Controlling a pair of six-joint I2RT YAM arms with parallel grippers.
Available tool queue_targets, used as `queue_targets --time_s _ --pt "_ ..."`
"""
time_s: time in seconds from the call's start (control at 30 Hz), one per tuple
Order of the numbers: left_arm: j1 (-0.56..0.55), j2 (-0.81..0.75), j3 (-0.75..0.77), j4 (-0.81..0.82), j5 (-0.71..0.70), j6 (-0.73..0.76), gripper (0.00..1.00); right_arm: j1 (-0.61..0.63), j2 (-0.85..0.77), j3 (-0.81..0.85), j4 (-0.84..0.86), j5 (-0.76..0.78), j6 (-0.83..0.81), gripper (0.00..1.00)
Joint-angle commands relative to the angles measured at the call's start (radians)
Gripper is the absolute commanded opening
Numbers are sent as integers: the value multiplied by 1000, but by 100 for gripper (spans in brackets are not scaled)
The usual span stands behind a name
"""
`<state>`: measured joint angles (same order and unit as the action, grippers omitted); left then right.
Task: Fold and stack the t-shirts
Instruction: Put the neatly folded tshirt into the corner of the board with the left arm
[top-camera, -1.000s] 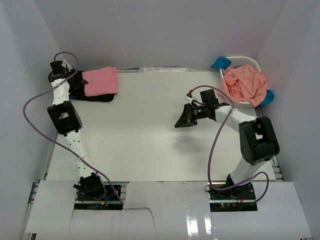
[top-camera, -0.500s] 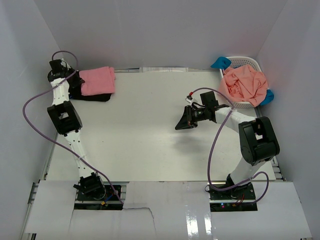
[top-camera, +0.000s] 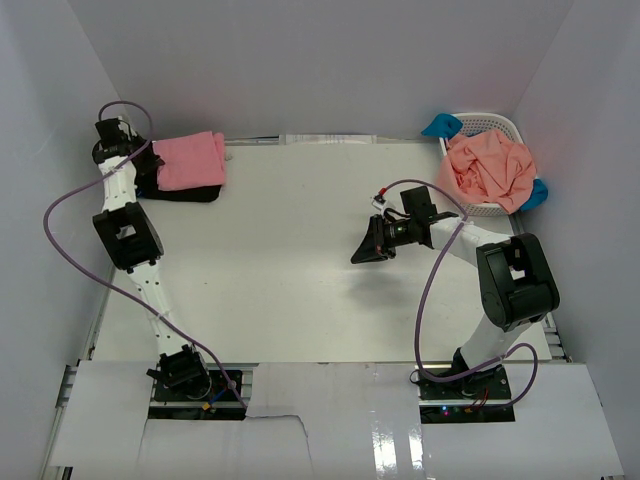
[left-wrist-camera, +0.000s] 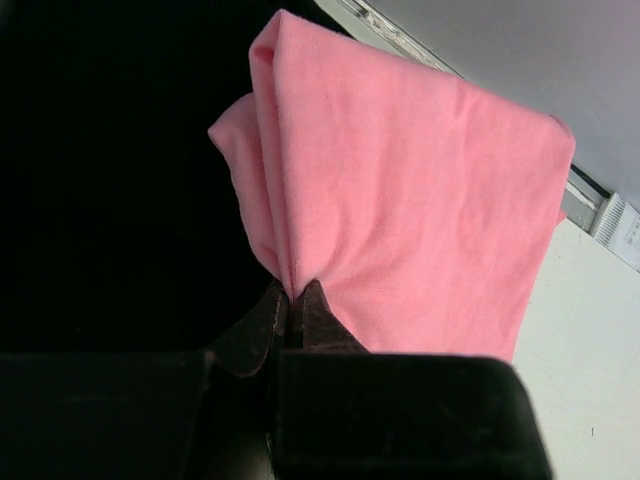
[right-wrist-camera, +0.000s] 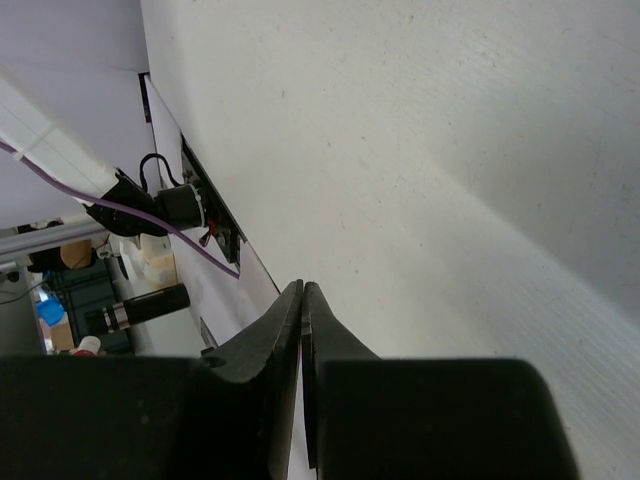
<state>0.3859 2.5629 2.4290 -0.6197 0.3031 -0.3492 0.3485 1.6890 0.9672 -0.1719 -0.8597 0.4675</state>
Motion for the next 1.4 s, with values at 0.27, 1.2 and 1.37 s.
queue_targets --time_s 0.27,1.2,1.37 --pt "74 -118 22 43 -10 -30 0 3 -28 -12 41 -15 3 8" --pt "38 -374 -102 43 -70 -96 98 17 -15 8 23 -1 -4 8" --pt "-42 -539 -408 61 -151 -64 98 17 -29 21 -23 11 -33 8"
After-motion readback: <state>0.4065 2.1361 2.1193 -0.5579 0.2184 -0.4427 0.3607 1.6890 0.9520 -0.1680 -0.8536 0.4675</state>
